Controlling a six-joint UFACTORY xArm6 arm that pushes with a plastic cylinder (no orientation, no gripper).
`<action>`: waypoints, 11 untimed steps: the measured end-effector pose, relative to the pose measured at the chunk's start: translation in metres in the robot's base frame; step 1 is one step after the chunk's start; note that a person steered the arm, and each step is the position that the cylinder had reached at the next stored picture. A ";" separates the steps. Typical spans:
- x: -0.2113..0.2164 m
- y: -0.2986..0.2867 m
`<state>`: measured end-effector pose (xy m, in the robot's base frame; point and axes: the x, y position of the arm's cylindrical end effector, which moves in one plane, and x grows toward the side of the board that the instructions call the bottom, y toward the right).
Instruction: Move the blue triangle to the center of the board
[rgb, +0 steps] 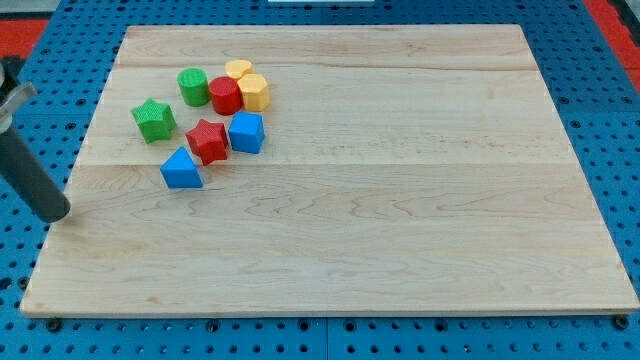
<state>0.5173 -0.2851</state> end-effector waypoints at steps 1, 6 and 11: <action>0.000 -0.019; -0.059 0.298; -0.094 0.401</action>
